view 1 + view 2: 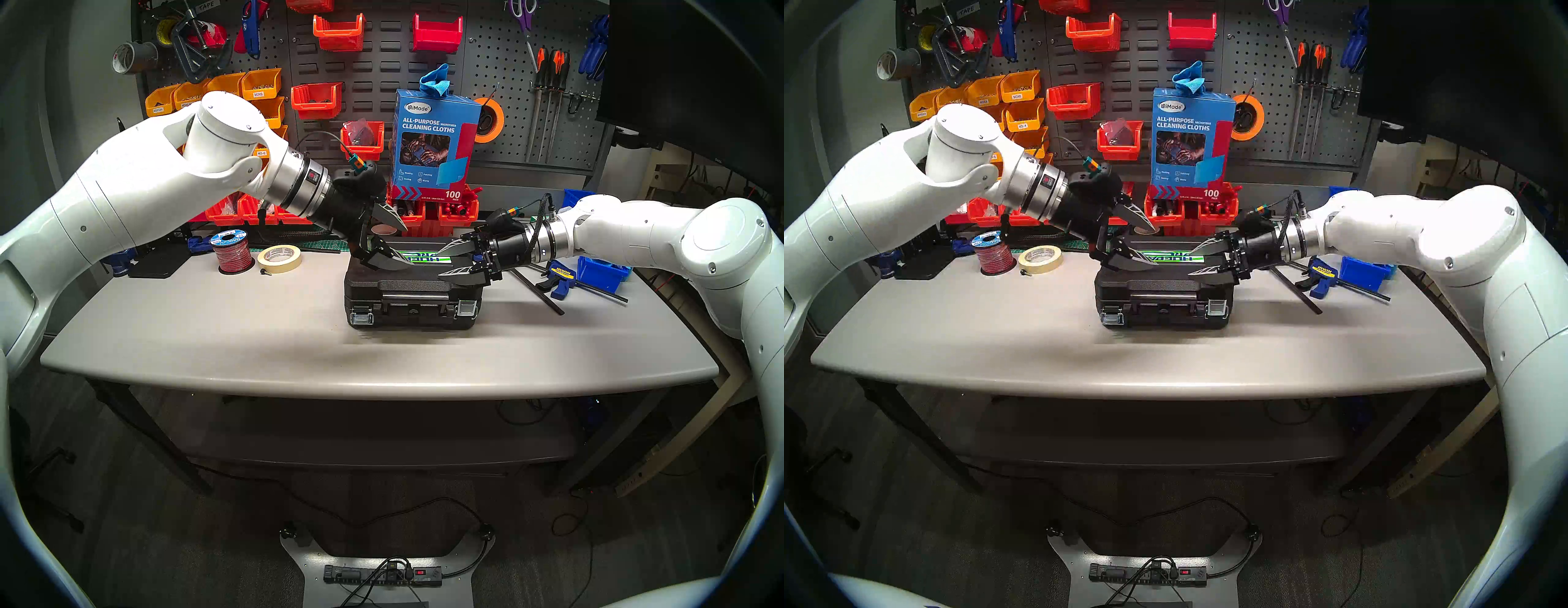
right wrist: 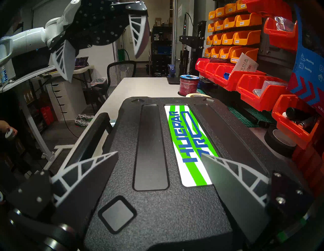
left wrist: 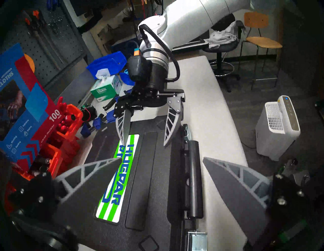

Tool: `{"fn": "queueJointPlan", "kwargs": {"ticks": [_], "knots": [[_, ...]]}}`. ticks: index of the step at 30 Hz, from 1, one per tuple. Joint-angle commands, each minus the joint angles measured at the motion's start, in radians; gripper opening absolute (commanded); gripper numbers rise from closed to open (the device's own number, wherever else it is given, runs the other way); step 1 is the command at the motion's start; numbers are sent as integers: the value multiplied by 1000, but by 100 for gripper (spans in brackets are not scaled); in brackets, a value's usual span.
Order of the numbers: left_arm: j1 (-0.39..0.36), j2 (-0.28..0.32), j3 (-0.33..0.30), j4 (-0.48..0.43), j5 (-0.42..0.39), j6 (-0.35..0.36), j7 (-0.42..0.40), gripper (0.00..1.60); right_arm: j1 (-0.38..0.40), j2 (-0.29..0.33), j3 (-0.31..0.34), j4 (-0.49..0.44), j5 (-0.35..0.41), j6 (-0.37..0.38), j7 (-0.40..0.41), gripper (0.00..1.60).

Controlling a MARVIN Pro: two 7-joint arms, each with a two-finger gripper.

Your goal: Open the tool box

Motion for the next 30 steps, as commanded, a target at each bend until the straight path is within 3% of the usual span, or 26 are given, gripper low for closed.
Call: {"fn": "queueJointPlan", "kwargs": {"ticks": [1, 12, 30], "knots": [[85, -5, 3, 41, -9, -97, 67, 160, -17, 0, -20, -6, -22, 1, 22, 160], [163, -14, 8, 151, -11, -209, 144, 160, -19, -2, -23, -1, -19, 1, 22, 160], [242, -57, 3, 251, -128, -243, 121, 160, -17, -3, -28, -3, -15, -1, 22, 160]]}}
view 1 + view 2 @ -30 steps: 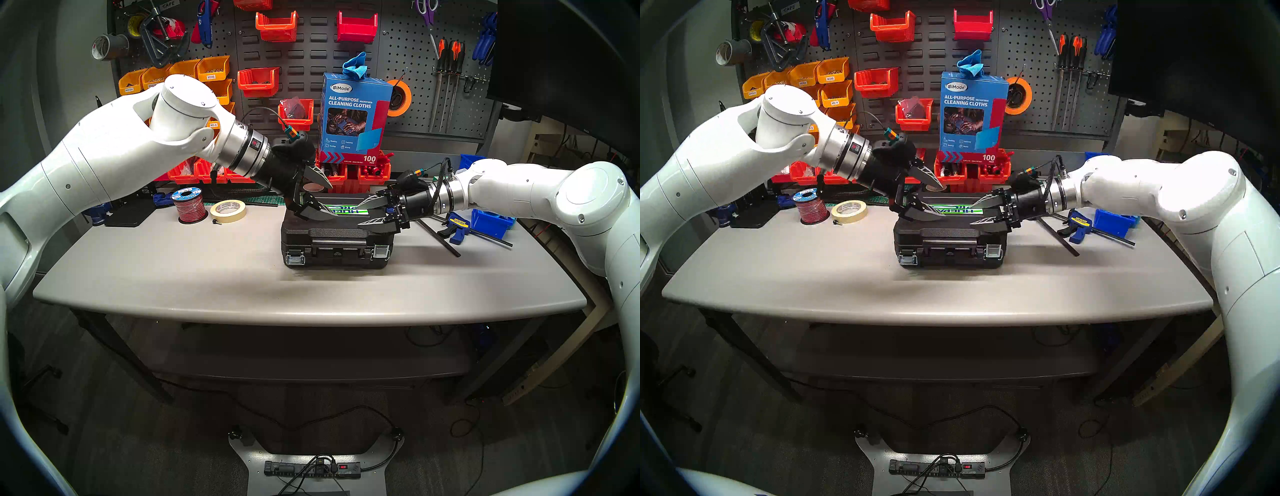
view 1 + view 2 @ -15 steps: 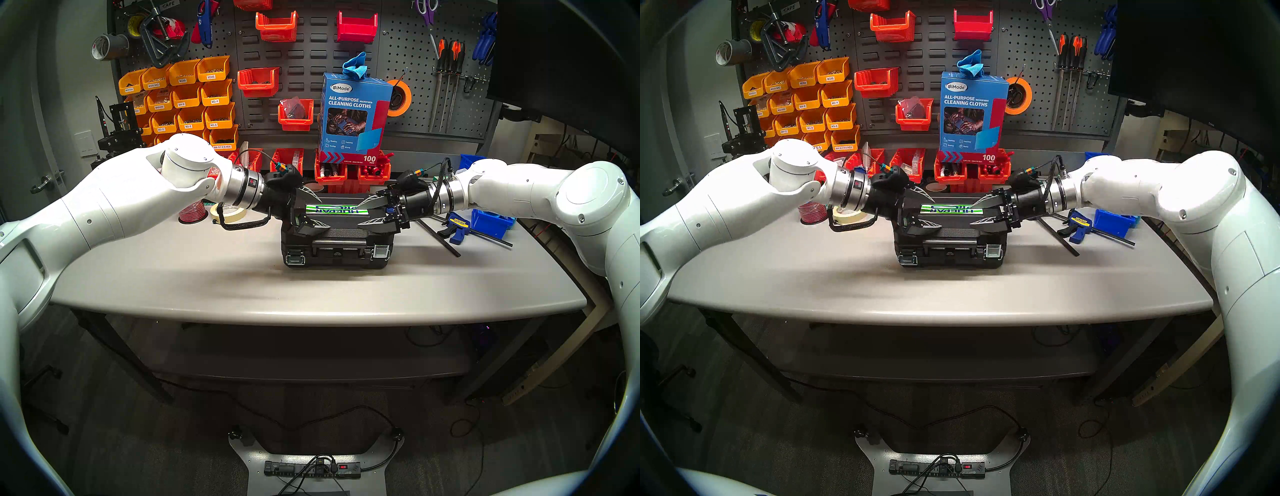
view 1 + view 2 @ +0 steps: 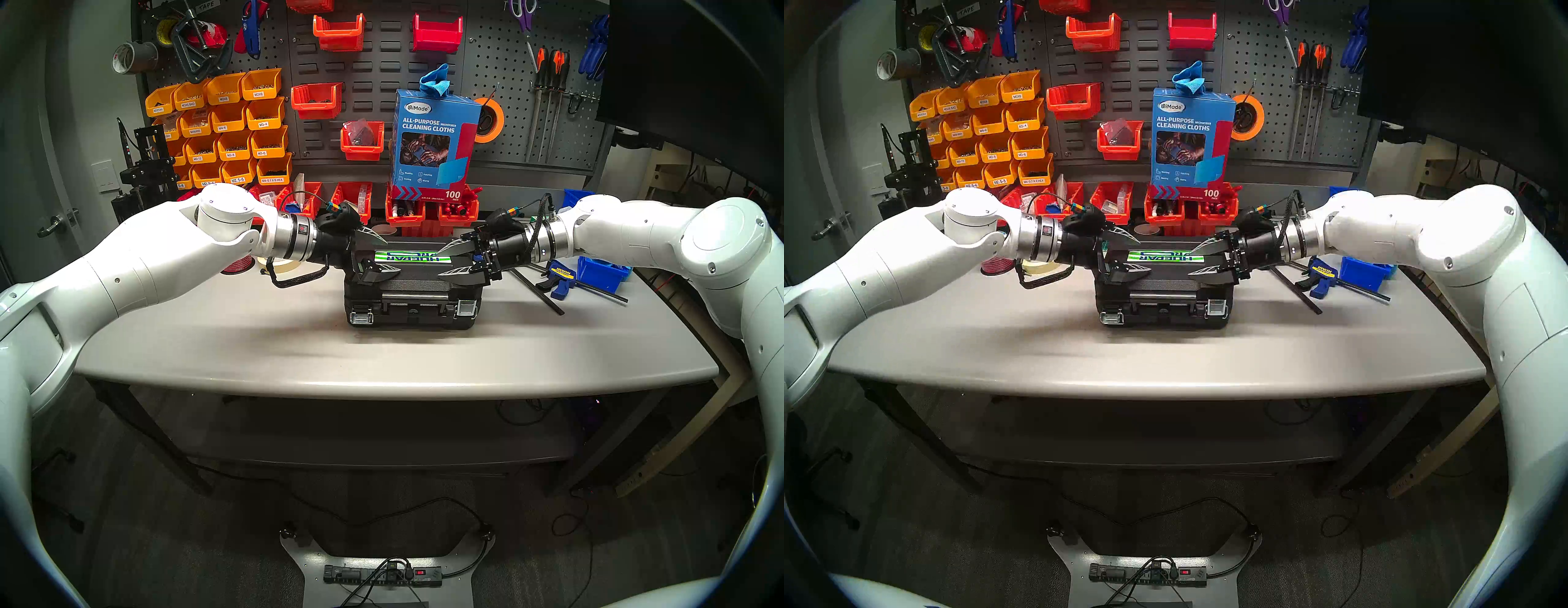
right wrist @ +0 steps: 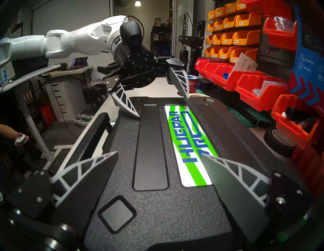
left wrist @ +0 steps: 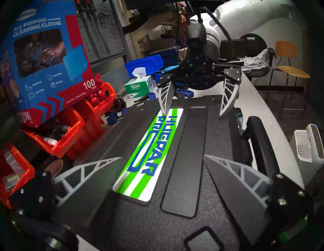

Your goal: Open the tool box

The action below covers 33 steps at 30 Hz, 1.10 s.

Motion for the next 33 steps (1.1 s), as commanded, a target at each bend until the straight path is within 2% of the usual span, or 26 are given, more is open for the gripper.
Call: {"fn": "queueJointPlan", "kwargs": {"ticks": [1, 5, 7, 8, 14, 33], "knots": [[40, -24, 17, 31, -40, 21, -30, 160, -18, 0, -20, -5, -23, 1, 24, 160], [63, -36, 46, 3, -40, 27, -40, 160, -16, 1, -21, -10, -21, -1, 24, 160], [72, -42, 57, -8, -41, 29, -40, 154, -15, 1, -22, -11, -19, -1, 24, 160], [76, -43, 61, -11, -42, 28, -38, 160, -15, 1, -22, -12, -18, -1, 24, 160], [91, -46, 76, -20, -49, 36, -26, 160, -13, 2, -24, -15, -16, -2, 24, 160], [98, -36, 88, -9, -68, 60, 15, 160, -8, 2, -33, -22, -10, -6, 23, 160]]}}
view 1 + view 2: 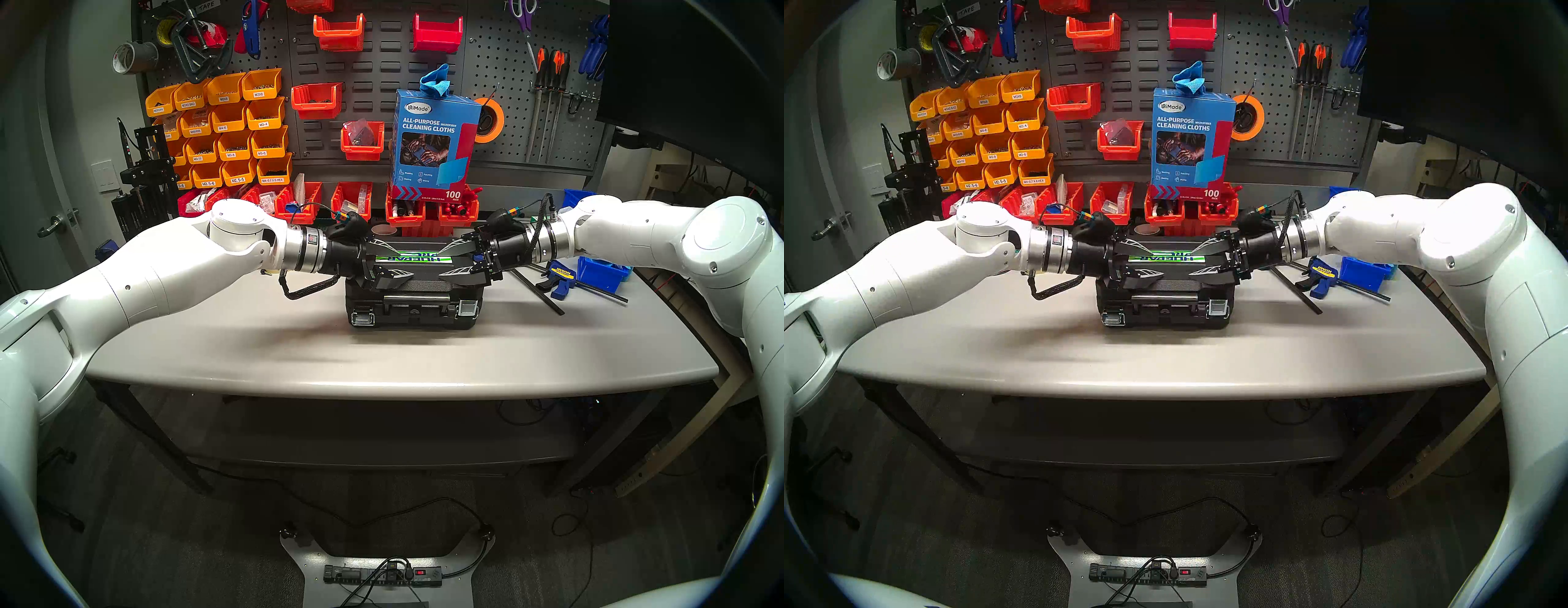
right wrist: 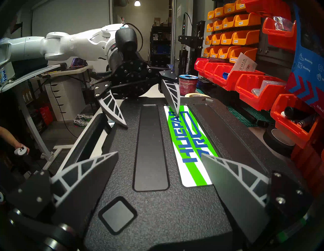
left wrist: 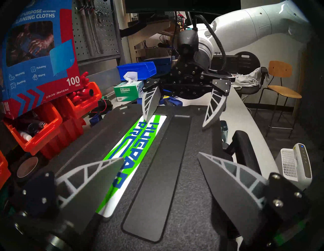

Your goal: Open the tool box

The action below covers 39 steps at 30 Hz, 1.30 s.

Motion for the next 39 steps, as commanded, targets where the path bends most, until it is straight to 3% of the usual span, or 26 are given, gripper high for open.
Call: {"fn": "queueJointPlan", "kwargs": {"ticks": [1, 13, 25, 39], "knots": [[71, -14, 70, 8, 18, 46, 19, 160, -16, -2, -18, -10, -20, 0, 28, 160], [71, -3, 57, 27, -22, 51, 57, 160, -14, -3, -24, -12, -16, -2, 28, 160], [11, 37, 8, 35, -52, 44, 78, 160, -16, -6, -29, -4, -14, -1, 29, 160], [33, 28, 54, 14, -19, 56, 83, 160, -15, -7, -33, -7, -9, -3, 29, 160]]}}
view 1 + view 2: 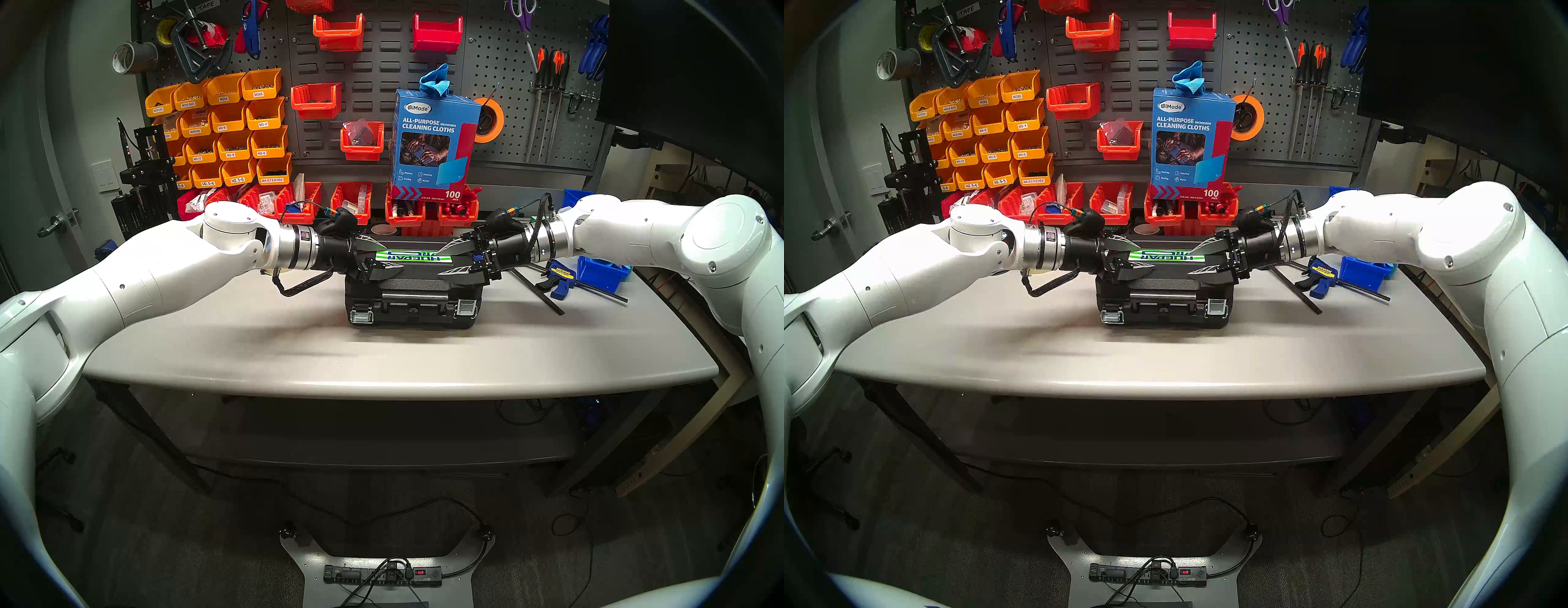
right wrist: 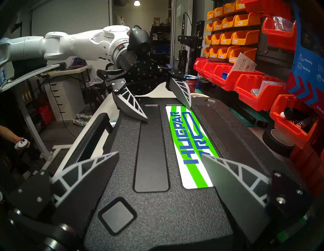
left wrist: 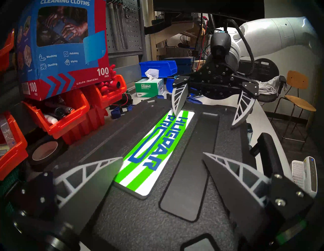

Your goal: Open the tool box

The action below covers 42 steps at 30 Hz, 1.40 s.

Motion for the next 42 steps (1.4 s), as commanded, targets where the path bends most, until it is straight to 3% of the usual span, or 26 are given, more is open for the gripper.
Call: {"fn": "queueJointPlan", "kwargs": {"ticks": [1, 18, 24, 33, 42], "knots": [[32, 11, 49, -3, 34, 25, 2, 160, -18, 0, -19, -7, -22, 1, 34, 160], [28, 14, 56, -8, 30, 23, 10, 160, -16, -1, -25, -8, -17, -1, 34, 160], [29, 14, 56, -8, 25, 19, 11, 160, 2, 81, -47, -11, -24, -31, 34, 160], [28, 15, 57, -9, 22, 17, 13, 160, 19, 144, -49, -32, -11, -59, 34, 160], [27, 15, 60, -9, 21, 17, 13, 160, 132, 141, -41, -68, -43, -119, 21, 160]]}}
